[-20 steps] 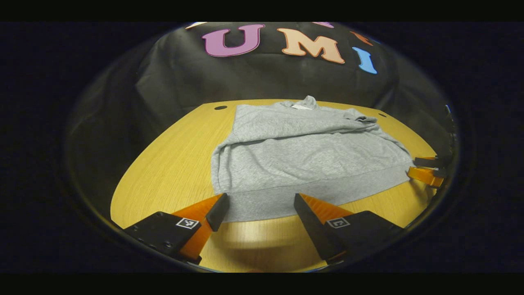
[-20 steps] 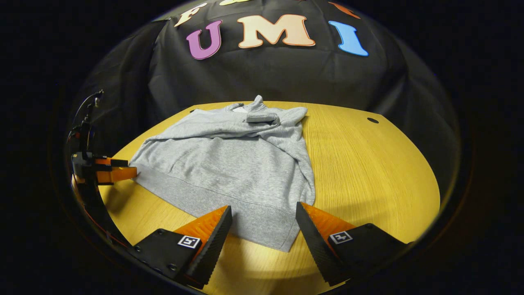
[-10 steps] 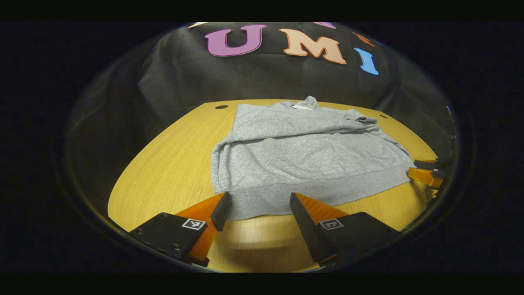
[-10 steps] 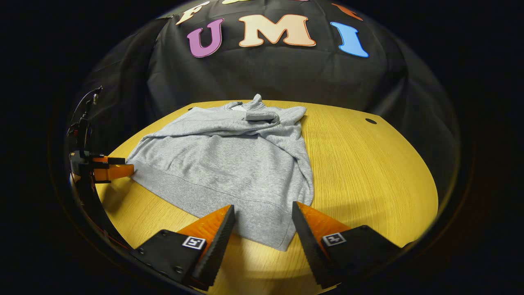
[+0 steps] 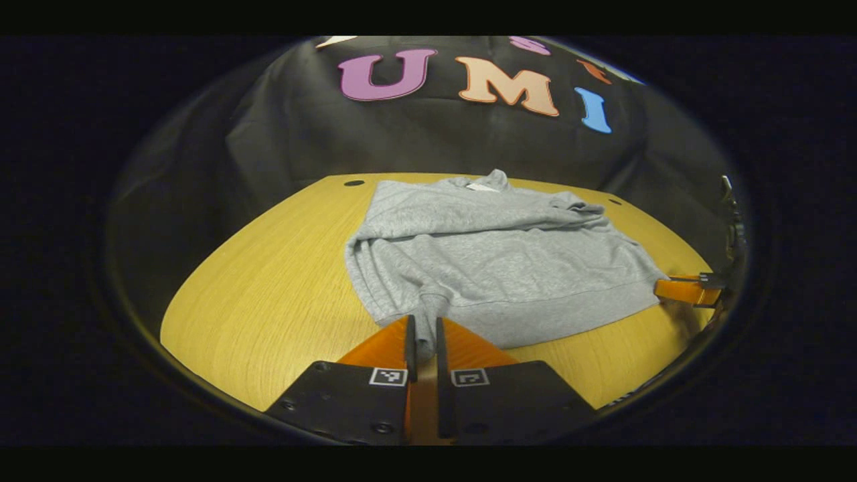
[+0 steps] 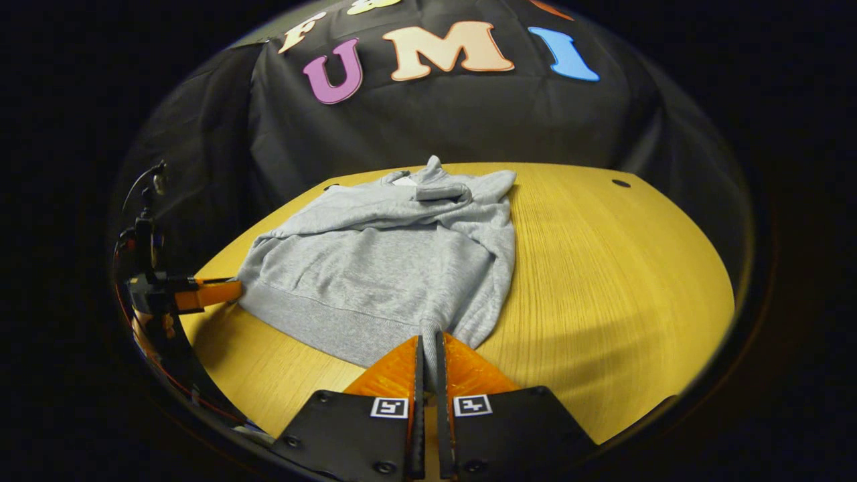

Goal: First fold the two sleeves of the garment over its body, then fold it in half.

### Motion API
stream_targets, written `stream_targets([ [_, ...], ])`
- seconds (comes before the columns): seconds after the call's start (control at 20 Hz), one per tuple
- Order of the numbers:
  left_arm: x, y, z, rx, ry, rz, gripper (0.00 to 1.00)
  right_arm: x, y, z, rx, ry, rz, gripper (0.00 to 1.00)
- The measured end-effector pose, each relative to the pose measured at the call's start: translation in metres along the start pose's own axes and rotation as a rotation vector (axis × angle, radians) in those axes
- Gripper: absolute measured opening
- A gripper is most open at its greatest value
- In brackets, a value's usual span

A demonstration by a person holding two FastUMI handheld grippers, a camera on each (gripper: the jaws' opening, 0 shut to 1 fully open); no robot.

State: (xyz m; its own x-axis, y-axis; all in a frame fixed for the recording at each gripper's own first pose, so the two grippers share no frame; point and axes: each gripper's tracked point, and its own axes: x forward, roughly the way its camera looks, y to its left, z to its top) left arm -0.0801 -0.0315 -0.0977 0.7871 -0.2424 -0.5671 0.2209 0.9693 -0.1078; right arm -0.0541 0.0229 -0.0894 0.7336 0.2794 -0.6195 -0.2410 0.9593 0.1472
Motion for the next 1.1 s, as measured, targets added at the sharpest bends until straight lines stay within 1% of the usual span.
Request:
stream_targets([
  [0.05, 0.001, 0.0, 0.0, -0.014, -0.013, -0.008, 0.06, 0.001, 0.0, -0.002, 0.02, -0.003, 0.004, 0.05],
  [0.1, 0.001, 0.001, 0.0, -0.036, -0.024, -0.014, 0.02, 0.001, 0.002, 0.001, 0.037, -0.011, 0.009, 0.05],
  [0.15, 0.001, 0.001, 0.002, -0.054, -0.034, -0.017, 0.02, 0.0, 0.0, -0.001, 0.051, -0.016, 0.016, 0.03],
  [0.2, 0.0, 0.002, 0.001, -0.077, -0.038, -0.023, 0.0, 0.0, 0.001, -0.001, 0.065, -0.022, 0.02, 0.03],
  [0.3, 0.0, 0.001, 0.001, -0.104, -0.043, -0.036, 0.0, -0.001, 0.001, 0.001, 0.085, -0.031, 0.023, 0.03],
  [0.35, -0.001, 0.001, 0.003, -0.112, -0.044, -0.044, 0.0, -0.002, 0.002, 0.002, 0.089, -0.037, 0.024, 0.0],
  [0.4, -0.002, 0.0, 0.003, -0.118, -0.045, -0.05, 0.0, -0.003, 0.003, 0.005, 0.09, -0.045, 0.028, 0.02],
  [0.55, -0.007, -0.001, 0.013, -0.112, -0.067, -0.067, 0.0, -0.009, 0.008, 0.023, 0.089, -0.086, 0.043, 0.02],
  [0.65, -0.012, -0.003, 0.03, -0.11, -0.111, -0.083, 0.0, -0.012, 0.013, 0.038, 0.079, -0.117, 0.054, 0.03],
  [0.85, -0.015, 0.0, 0.077, -0.161, -0.226, -0.117, 0.0, -0.012, 0.022, 0.078, 0.056, -0.188, 0.073, 0.02],
  [1.1, -0.01, 0.002, 0.125, -0.173, -0.303, -0.134, 0.0, -0.001, 0.03, 0.12, 0.006, -0.24, 0.091, 0.02],
])
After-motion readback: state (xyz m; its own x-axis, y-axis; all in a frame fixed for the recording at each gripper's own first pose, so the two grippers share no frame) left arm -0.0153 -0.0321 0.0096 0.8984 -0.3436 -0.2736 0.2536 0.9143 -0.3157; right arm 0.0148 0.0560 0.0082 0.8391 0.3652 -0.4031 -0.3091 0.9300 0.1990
